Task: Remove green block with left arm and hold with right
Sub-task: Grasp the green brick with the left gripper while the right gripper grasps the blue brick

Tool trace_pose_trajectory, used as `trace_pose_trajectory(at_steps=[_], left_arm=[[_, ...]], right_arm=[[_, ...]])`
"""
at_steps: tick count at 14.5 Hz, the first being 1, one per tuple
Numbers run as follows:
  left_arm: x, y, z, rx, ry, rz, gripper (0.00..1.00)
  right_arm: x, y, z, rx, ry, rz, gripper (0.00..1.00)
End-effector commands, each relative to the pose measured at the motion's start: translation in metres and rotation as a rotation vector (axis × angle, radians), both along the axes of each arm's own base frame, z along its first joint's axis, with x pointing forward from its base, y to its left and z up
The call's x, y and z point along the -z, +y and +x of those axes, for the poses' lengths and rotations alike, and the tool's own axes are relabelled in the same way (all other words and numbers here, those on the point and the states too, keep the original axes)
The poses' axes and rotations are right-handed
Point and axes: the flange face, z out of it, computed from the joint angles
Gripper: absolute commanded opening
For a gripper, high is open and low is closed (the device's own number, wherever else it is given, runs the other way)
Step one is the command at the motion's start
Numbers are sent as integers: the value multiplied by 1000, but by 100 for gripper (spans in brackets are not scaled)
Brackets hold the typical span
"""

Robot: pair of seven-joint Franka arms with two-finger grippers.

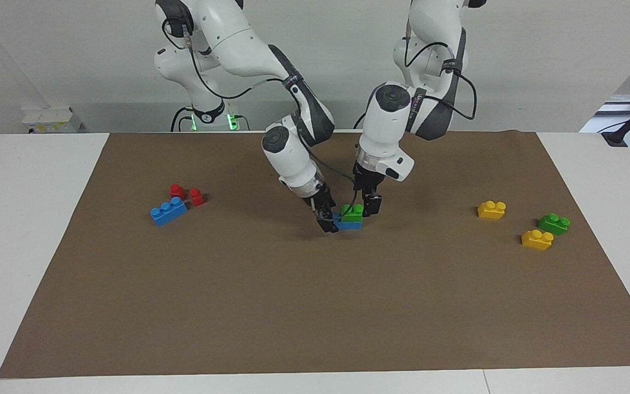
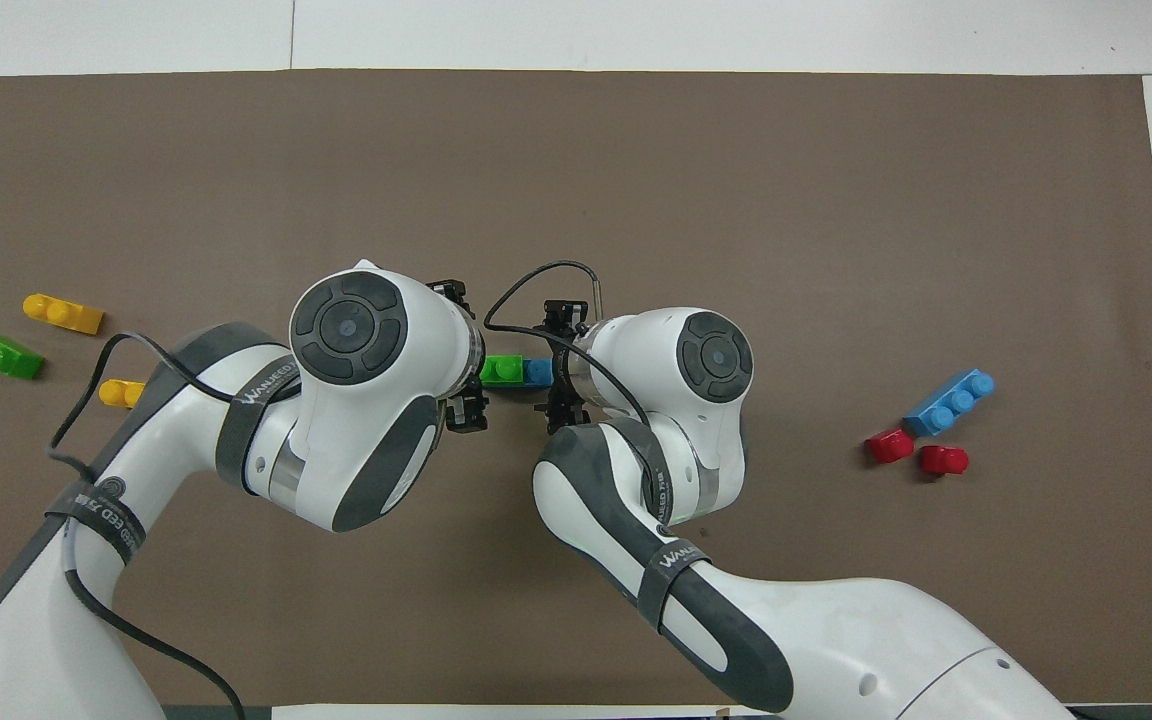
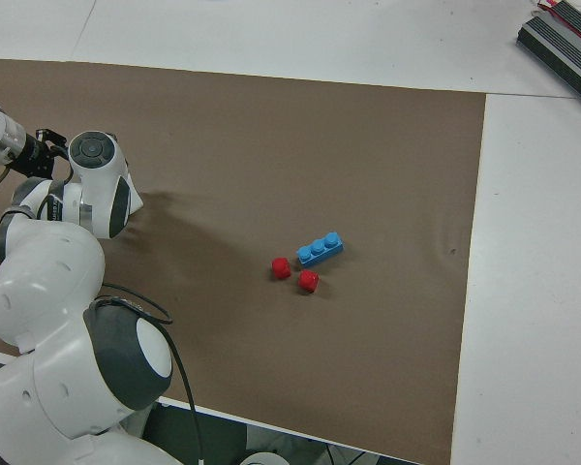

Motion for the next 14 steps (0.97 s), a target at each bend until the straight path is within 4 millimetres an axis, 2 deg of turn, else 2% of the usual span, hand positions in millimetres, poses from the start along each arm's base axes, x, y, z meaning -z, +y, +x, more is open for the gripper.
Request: trace_pose_trajectory(at_steps=[1,3,5,8,12,13,14], left_arm=[[20,-10,-6,-11,-6,25,100],[30,-14,-15,-3,8,35,100],[34,-16,-14,-21,1,29,100],[43,-17,-11,-23,-13,40,100],[46,-17,-11,-25,-10,43,100],[47,-17,-11,-25,-9,44,100],[50,-17,-11,-25,-3,47,100]], right_arm=[[1,-1,1,26,-4,18,91],[1,-1,1,27,-4,17,84],[2,-2,0,30,-5,16,72],[4,-3,0,32,-2,14,47],[4,-4,0,33,-2,14,7],[4,-4,1,35,-2,14,0],[3,-5,1,39,-1,17,0]])
